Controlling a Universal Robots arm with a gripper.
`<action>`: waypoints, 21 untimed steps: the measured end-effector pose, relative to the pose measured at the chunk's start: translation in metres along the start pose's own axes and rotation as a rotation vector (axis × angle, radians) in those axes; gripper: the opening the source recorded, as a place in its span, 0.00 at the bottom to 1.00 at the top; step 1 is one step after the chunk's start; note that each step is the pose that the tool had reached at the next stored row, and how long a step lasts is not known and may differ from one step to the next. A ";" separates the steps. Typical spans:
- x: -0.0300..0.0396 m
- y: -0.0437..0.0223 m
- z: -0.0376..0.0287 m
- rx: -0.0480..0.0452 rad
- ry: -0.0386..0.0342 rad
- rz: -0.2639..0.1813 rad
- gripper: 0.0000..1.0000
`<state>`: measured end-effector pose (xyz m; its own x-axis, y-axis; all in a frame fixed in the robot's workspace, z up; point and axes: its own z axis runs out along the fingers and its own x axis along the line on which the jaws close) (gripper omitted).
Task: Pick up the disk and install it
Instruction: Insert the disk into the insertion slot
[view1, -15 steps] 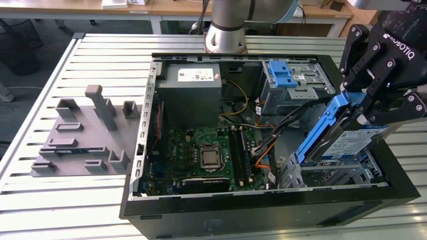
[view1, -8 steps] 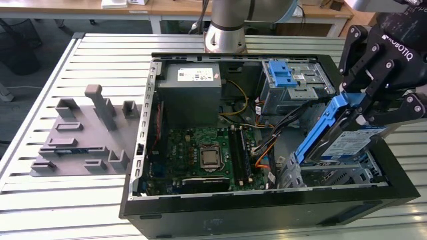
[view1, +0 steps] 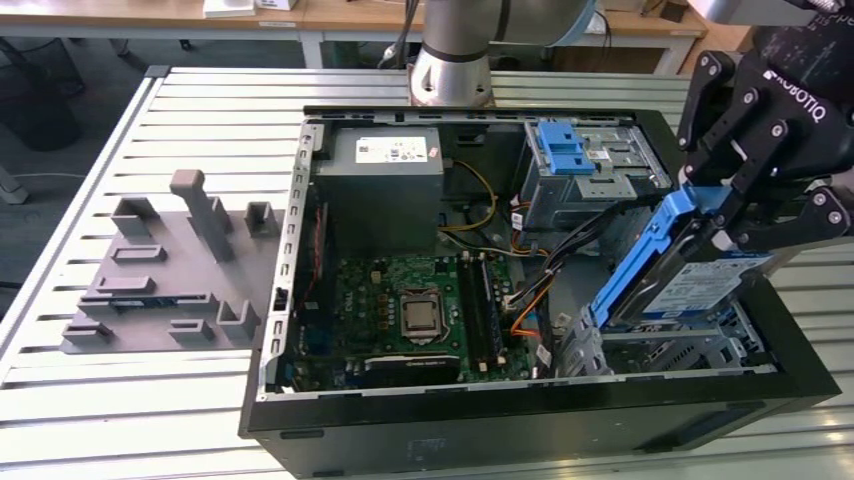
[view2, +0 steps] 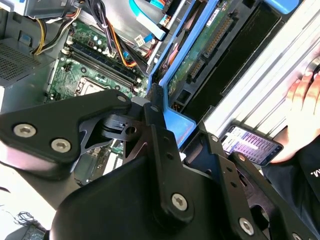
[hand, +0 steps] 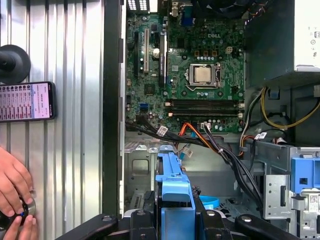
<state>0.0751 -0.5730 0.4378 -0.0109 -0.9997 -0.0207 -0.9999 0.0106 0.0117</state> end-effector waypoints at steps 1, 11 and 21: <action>-0.0001 0.0000 0.0000 0.0000 0.0001 0.000 0.36; -0.0003 0.0000 0.0017 0.0000 -0.0004 0.000 0.36; -0.0002 0.0000 0.0068 0.0001 -0.0004 0.004 0.36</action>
<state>0.0750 -0.5727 0.4310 -0.0145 -0.9997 -0.0211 -0.9998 0.0143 0.0117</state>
